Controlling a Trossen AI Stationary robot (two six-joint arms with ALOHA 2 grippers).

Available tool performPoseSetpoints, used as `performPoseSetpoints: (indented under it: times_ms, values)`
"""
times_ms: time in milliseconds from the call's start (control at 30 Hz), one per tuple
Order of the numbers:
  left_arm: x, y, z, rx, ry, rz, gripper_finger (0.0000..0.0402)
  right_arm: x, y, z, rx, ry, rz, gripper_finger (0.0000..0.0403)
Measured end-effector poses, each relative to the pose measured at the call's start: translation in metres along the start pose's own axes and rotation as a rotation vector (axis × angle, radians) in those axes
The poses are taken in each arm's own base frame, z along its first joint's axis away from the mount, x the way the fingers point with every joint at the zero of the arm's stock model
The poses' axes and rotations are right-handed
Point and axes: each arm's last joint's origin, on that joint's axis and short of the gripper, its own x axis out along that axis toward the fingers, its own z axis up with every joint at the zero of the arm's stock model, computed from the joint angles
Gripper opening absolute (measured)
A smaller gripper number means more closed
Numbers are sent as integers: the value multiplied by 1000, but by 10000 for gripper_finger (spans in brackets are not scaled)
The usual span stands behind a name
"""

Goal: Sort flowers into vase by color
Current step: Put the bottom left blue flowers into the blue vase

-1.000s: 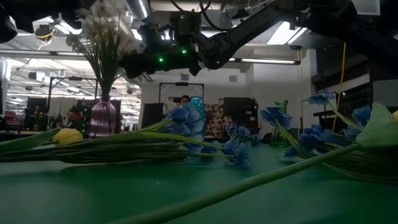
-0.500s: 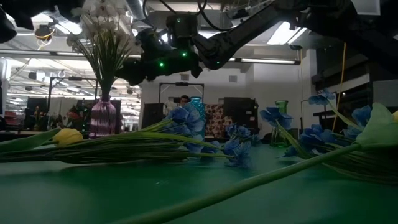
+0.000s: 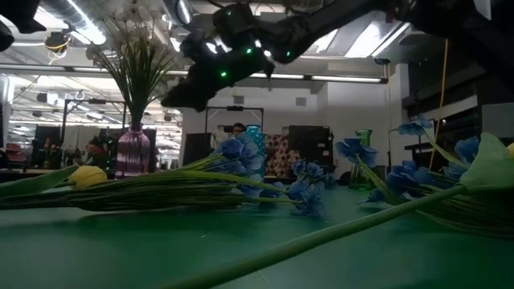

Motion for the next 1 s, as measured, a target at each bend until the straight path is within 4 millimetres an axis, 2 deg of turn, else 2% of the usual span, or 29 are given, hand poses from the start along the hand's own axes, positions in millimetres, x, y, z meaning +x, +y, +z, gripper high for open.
performPoseSetpoints:
  times_ms: [300,533,733,1000]
  values:
    - [5,-7,-15,-158,105,-117,244,-37,-22,0,-83,200,110,241]
    - [10,-16,-25,-223,134,-204,244,-80,-47,6,-127,324,164,241]
    - [19,-22,-50,-266,226,-103,244,-127,-70,18,-140,383,179,241]
    - [31,-40,-90,-271,384,12,244,-190,-94,38,-136,412,125,241]
